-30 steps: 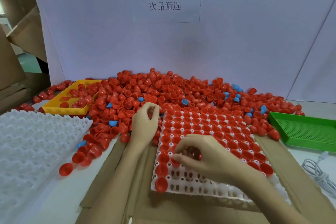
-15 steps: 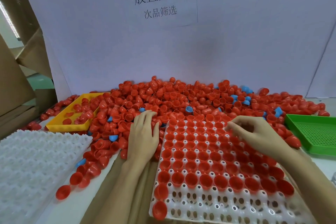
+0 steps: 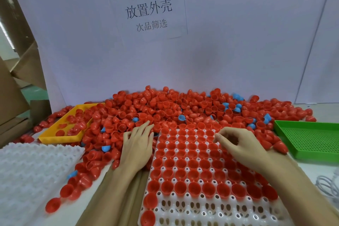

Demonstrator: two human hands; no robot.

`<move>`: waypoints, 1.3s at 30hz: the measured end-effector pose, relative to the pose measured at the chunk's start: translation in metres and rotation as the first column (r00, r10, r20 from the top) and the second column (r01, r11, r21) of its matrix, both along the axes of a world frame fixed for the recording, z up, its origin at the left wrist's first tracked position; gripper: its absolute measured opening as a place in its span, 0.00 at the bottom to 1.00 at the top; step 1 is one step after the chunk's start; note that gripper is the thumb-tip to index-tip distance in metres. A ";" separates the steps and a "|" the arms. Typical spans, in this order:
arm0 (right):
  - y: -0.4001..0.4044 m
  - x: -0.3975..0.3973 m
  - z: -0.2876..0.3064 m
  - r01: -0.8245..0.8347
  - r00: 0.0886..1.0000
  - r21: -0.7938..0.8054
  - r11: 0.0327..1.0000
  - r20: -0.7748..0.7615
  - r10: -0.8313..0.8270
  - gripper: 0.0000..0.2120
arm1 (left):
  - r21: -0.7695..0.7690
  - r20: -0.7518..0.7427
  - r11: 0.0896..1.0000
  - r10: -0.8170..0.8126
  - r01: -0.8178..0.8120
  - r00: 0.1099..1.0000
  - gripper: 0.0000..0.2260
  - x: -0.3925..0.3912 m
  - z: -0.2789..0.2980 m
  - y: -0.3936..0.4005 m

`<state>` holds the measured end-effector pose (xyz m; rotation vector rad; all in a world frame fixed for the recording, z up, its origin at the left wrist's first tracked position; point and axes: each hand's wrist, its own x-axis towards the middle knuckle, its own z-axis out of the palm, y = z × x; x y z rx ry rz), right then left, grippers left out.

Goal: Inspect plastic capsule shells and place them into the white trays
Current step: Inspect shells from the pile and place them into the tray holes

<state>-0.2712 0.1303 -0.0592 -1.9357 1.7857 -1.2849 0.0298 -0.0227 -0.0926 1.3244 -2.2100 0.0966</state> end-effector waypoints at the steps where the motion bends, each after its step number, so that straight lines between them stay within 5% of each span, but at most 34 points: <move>1: 0.001 0.000 0.001 0.007 1.000 -0.007 1.000 0.004 -0.007 0.12 | 0.002 0.001 1.000 0.002 -0.002 1.000 0.18 -0.001 0.002 0.000; 16: 0.008 -0.003 0.009 0.074 0.996 -0.022 0.997 0.054 -0.073 0.11 | 0.258 0.218 0.927 0.219 -0.273 0.951 0.17 -0.037 0.057 -0.043; 21: 0.010 -0.001 0.009 0.064 0.996 -0.029 0.998 0.064 -0.062 0.12 | 0.149 0.174 0.928 0.315 -0.341 0.933 0.15 -0.040 0.055 -0.049; 26: 0.010 -0.001 0.009 0.071 0.995 -0.020 0.997 0.072 -0.070 0.12 | 0.259 -0.024 0.909 0.344 -0.327 0.939 0.09 -0.038 0.054 -0.053; 33: 0.010 0.000 0.010 0.071 0.995 -0.013 0.997 0.073 -0.070 0.12 | 0.009 -0.208 0.999 -0.035 0.038 0.977 0.03 -0.057 0.057 -0.011; 39: 0.010 0.002 0.010 0.064 0.996 -0.007 0.998 0.059 -0.064 0.09 | 0.112 -0.380 0.874 -0.402 0.473 0.833 0.04 -0.073 0.052 0.048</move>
